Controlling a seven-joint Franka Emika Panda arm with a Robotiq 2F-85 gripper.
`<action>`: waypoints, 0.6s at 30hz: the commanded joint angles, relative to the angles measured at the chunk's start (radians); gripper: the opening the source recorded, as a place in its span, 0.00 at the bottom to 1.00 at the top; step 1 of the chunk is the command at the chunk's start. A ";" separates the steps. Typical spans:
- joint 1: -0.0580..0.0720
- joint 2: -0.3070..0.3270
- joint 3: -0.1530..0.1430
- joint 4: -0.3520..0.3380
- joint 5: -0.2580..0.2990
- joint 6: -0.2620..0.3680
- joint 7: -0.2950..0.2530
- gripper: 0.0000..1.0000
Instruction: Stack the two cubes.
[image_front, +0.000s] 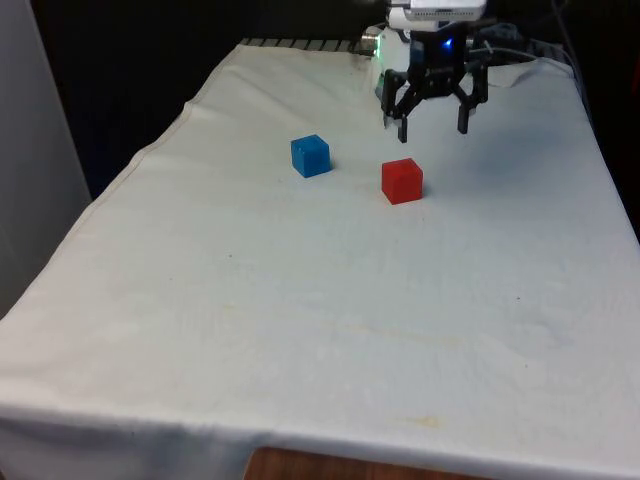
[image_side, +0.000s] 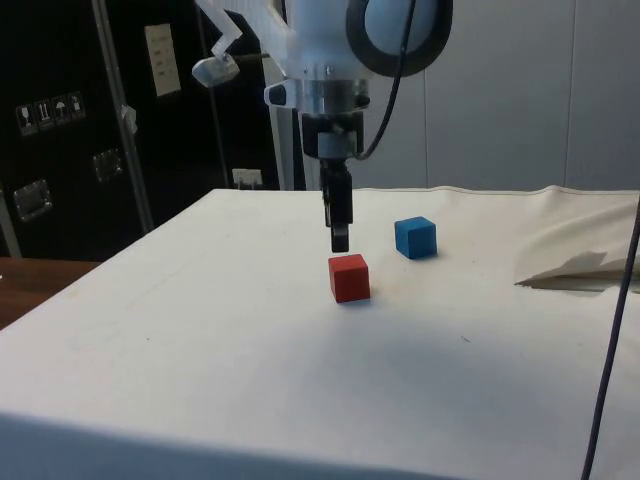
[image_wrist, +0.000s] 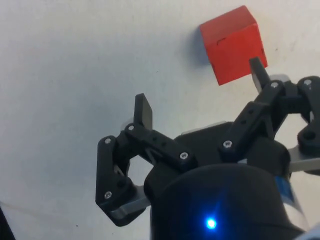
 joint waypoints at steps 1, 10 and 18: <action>0.000 0.004 -0.002 -0.001 0.000 0.003 -0.005 1.00; -0.003 0.062 -0.024 0.014 0.007 0.016 -0.055 1.00; -0.003 0.092 -0.036 0.029 0.003 0.017 -0.068 1.00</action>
